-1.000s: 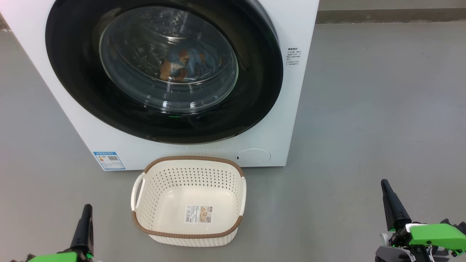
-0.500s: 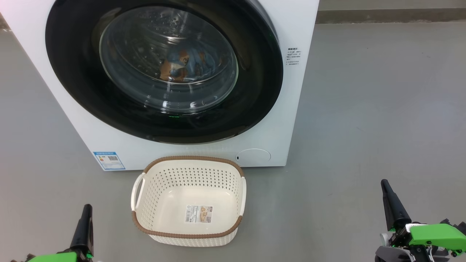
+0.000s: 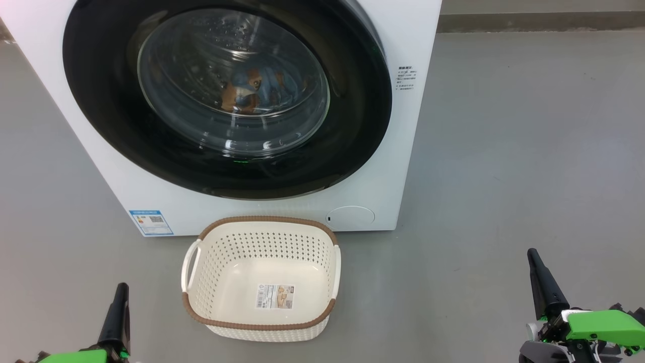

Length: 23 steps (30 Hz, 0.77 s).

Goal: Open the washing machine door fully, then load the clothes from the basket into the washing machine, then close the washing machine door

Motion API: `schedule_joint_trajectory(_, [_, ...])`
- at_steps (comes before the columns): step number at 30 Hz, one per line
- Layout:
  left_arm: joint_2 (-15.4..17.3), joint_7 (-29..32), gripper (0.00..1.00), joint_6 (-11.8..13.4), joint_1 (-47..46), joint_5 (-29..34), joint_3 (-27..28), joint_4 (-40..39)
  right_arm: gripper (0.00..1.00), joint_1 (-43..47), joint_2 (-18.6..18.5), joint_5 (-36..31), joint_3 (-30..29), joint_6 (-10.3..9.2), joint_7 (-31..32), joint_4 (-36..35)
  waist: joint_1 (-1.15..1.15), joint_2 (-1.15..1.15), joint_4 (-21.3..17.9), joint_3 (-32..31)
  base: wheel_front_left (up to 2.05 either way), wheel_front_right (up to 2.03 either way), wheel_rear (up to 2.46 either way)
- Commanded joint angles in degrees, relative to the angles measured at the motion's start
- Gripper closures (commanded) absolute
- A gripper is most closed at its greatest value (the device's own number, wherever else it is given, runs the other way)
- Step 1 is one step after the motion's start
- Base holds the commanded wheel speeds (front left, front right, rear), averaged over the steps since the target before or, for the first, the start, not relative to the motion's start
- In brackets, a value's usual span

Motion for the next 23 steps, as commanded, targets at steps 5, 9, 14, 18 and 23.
schedule_joint_trajectory(5, [0.6,0.2,1.00,-0.2,-2.4,0.3,2.0,-1.0,1.00,-0.6,-0.1,-0.1,1.4,-0.06,0.4,-1.7,0.00,0.00,0.0,0.0,0.00,0.00,0.00])
schedule_joint_trajectory(9, [0.6,0.2,1.00,-0.2,-2.4,0.4,2.0,-1.0,1.00,-0.6,-0.1,-0.2,1.4,-0.06,0.4,-1.7,0.00,0.00,0.0,0.0,0.00,0.00,0.00])
schedule_joint_trajectory(14, [0.6,0.2,1.00,-0.2,-2.4,0.4,2.0,-1.0,1.00,-0.6,-0.1,-0.2,1.3,-0.06,0.4,-1.7,0.00,0.00,0.0,0.0,0.00,0.00,0.00])
schedule_joint_trajectory(18, [0.6,0.3,1.00,-0.2,-2.4,0.4,2.1,-1.0,1.00,-0.6,0.0,-0.2,1.3,-0.06,0.4,-1.7,0.00,0.00,0.0,0.0,0.00,0.00,0.00])
schedule_joint_trajectory(23, [0.5,0.3,1.00,-0.2,-2.4,0.5,2.1,-1.0,1.00,-0.6,0.0,-0.2,1.3,-0.06,0.4,-1.7,0.00,0.00,0.0,0.0,0.00,0.00,0.00])
